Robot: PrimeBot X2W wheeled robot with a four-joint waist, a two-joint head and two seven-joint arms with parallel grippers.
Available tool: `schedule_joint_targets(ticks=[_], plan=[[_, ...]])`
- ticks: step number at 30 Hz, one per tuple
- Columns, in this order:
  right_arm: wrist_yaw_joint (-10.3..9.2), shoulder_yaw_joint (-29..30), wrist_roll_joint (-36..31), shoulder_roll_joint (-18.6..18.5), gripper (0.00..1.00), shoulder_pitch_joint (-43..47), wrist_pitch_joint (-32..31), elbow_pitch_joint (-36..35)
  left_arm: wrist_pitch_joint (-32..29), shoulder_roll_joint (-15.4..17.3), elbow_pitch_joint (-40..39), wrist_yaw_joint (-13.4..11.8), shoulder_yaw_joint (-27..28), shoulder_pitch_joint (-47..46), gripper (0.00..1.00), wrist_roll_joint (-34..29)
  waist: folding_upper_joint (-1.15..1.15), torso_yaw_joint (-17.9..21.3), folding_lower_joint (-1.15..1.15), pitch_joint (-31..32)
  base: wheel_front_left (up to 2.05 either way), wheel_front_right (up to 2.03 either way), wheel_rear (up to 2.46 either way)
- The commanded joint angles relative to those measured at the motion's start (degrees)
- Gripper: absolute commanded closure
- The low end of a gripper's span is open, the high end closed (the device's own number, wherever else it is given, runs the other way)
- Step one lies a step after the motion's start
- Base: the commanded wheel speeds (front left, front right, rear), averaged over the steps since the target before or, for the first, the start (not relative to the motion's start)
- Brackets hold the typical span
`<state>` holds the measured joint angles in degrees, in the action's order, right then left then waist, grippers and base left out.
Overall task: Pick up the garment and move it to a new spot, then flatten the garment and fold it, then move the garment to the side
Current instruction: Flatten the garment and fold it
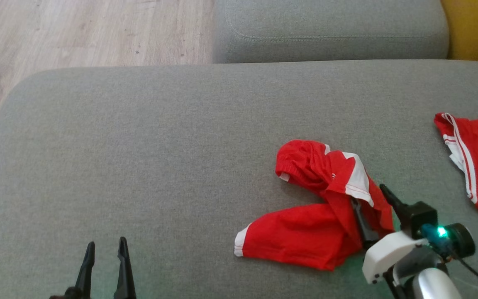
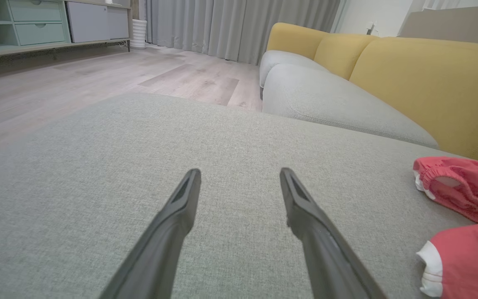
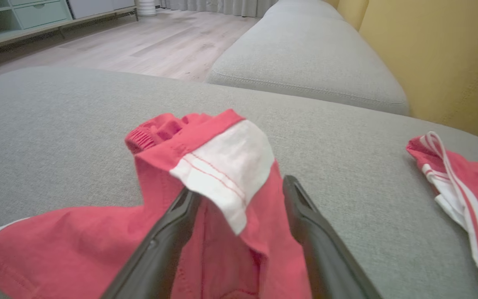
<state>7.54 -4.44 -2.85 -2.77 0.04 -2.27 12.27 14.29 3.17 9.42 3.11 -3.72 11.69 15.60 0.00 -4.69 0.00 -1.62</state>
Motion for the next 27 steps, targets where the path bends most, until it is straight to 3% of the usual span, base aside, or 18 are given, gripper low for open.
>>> schedule_joint_targets(ticks=[1, 2, 7, 13, 22, 27], plan=[[-0.05, -0.7, 0.4, -0.3, 0.51, -2.4, -0.4, -2.4, 0.7, -0.3, -1.3, 0.2, 1.8, -2.0, 0.00, 0.2, 0.00, 0.1, 0.00, 0.0, 0.00, 0.00, 0.00], [-0.05, -0.7, 0.6, -0.3, 1.00, -2.4, -0.9, -2.8, 0.7, -0.3, -1.2, 0.1, 1.7, -2.0, 0.00, 0.3, 0.00, 0.2, 0.00, -0.1, 0.00, 0.00, 0.00], [-0.05, -0.6, 2.3, -0.2, 1.00, -4.5, -2.6, -6.5, 0.7, -0.3, -1.1, -0.2, 1.2, -2.6, 0.00, 0.8, 0.00, 0.7, 0.00, -0.5, 0.00, 0.00, 0.00], [-0.05, -5.9, 5.5, -0.5, 1.00, -14.6, -7.7, -10.5, 0.7, -0.3, -0.6, -0.2, 0.6, -3.6, 0.00, 1.1, 0.00, 1.0, 0.00, -0.5, 0.00, 0.00, 0.00], [-0.05, -15.4, 11.3, -0.2, 1.00, -33.5, -13.3, -5.3, 0.7, -0.3, 0.4, -0.5, -1.9, -5.5, 0.00, 2.4, 0.00, -1.5, 0.00, -0.1, 0.00, 0.00, 0.00], [-0.05, -18.9, 16.0, -0.1, 1.00, -42.9, -13.2, -0.6, 0.7, -0.3, 1.0, -1.1, -3.6, -6.1, 0.00, 3.2, 0.00, -4.1, 0.00, 0.7, 0.00, 0.00, 0.00]])
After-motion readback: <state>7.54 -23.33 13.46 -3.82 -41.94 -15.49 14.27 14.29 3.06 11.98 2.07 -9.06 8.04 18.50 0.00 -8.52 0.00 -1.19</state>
